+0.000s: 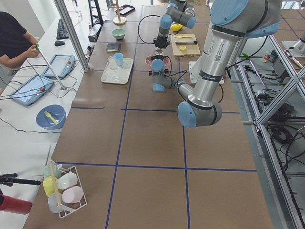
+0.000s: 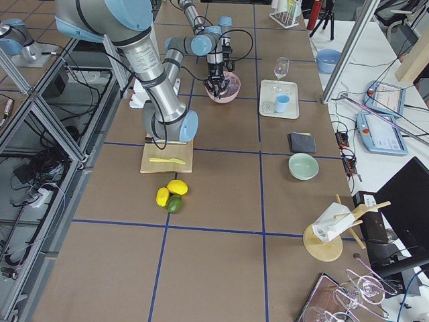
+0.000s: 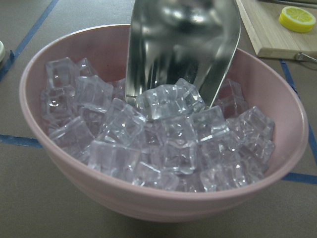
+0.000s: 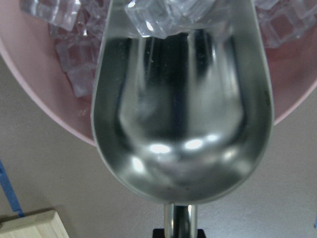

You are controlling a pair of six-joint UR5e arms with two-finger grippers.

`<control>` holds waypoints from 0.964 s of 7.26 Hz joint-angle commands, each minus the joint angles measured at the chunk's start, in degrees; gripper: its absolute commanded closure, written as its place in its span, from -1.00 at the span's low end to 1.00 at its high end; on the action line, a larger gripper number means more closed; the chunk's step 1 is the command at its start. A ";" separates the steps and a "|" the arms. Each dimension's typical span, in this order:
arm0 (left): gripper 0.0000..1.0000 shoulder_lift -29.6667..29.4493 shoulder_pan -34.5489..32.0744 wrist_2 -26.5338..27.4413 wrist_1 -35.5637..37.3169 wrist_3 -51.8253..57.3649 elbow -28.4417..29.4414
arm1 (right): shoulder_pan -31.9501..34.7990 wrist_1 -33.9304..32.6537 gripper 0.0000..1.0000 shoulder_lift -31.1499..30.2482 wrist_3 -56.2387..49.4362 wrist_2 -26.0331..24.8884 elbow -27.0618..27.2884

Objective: Put ice in cup with scoop
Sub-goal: 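Push the scoop through the ice cubes with the right gripper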

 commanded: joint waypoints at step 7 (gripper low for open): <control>-1.00 0.12 -0.30 0.00 0.35 0.09 0.00 | 1.42 8.37 1.00 -3.89 0.81 4.01 0.76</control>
